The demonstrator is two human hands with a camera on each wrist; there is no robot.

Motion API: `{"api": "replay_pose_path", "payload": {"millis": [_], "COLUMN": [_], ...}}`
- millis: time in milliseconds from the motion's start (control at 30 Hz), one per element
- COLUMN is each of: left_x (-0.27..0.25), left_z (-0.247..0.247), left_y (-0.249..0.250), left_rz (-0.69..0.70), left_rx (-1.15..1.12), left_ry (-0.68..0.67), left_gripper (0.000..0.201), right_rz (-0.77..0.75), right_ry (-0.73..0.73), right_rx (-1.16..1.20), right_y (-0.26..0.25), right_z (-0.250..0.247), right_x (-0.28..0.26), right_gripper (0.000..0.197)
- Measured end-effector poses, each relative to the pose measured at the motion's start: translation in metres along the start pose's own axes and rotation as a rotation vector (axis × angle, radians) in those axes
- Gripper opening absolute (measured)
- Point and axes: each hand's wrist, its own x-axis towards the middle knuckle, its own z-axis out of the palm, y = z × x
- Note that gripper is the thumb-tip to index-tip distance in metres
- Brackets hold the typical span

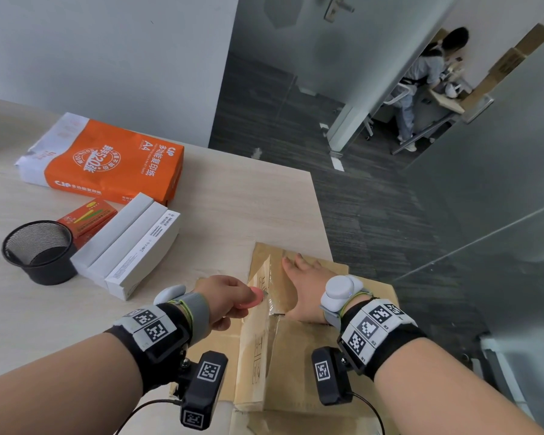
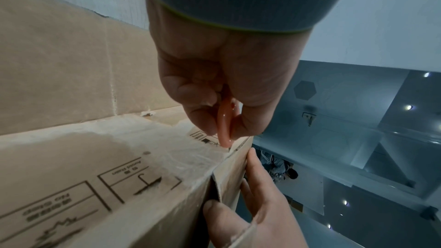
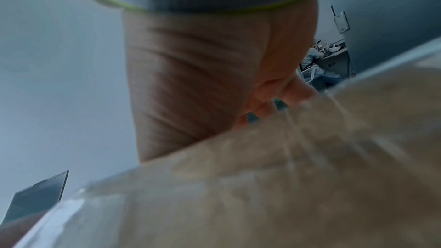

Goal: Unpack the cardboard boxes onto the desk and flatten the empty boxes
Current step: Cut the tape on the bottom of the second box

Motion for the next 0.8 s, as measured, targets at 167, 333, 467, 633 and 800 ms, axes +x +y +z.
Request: {"api": "replay_pose_path", "payload": {"millis": [167, 333, 467, 633, 800], "left_x": [-0.0012, -0.001, 0.0009, -0.0006, -0.0004], "left_z": [-0.0003, 0.0032, 0.0053, 0.004, 0.0019], "left_y": [-0.0027, -0.0029, -0.0011, -0.0051, -0.0087], "left_rz": [0.019, 0.022, 0.009, -0.029, -0.067], "left_rx": [-0.003, 0.016, 0.04, 0.108, 0.171], "left_ry": [-0.006, -0.012, -0.027, -0.071, -0.103], "left_gripper": [0.012, 0.016, 0.015, 0.017, 0.023], "right_rz": [0.0, -0.002, 0.0, 0.002, 0.005], "right_ry": [0.001, 0.0, 0.0, 0.005, 0.0], "right_rx": [-0.001, 0.002, 0.005, -0.005, -0.001], "right_y": [-0.0002, -0.0001, -0.0001, -0.0006, -0.0009], "right_z": [0.0002, 0.0003, 0.0015, 0.0038, 0.0037], "right_x": [-0.0015, -0.003, -0.0028, -0.0023, -0.0017], "right_gripper": [0.119, 0.118, 0.119, 0.12, 0.119]}}
